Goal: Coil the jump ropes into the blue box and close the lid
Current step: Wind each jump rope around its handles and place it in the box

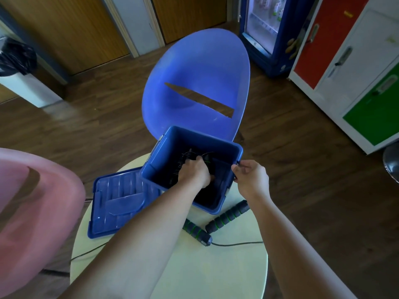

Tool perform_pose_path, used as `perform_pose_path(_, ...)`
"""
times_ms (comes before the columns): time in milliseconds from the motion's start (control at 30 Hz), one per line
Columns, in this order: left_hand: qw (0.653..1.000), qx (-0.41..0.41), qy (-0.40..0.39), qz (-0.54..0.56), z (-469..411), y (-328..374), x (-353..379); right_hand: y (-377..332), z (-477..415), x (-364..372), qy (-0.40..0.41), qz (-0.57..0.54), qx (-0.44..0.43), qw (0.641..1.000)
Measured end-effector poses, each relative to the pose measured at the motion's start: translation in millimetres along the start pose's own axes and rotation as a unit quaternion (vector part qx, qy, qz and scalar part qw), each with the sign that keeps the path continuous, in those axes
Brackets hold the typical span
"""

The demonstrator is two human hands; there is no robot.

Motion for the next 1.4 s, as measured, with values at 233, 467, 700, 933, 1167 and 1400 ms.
perform_pose_path(233,0.994,0.032,-0.021,0.098,-0.2,-3.0,-2.3,0.6,0.8,0.2,-0.008,-0.025,0.012,1.000)
perform_pose_path(467,0.944,0.068,-0.119,0.299,-10.0,-12.6,13.0,4.5,-1.4,2.4,-0.015,-0.033,0.011,0.999)
perform_pose_path(700,0.995,0.082,0.025,0.052,-15.8,-15.7,3.0,6.1,-4.5,1.4,-0.010,-0.030,0.003,0.999)
perform_pose_path(933,0.971,0.128,-0.113,0.167,-26.0,-21.2,15.1,10.5,-9.5,1.7,-0.009,-0.021,0.006,1.000)
perform_pose_path(1167,0.981,0.132,0.102,0.100,-6.3,-38.5,-31.6,12.4,-9.0,3.8,-0.008,-0.036,0.010,0.999)
perform_pose_path(1400,0.997,-0.025,-0.057,0.049,-35.5,-77.0,-19.7,11.2,-9.3,4.6,-0.010,-0.036,0.008,0.999)
Point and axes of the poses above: each hand's wrist, its own z-axis away from the middle knuckle, its own x-axis out of the palm, y = z × x, the point moved 6 cm from there along -z, towards the middle knuckle, and after that the axes turned 7 degrees about -y, right-handed, at the moved point
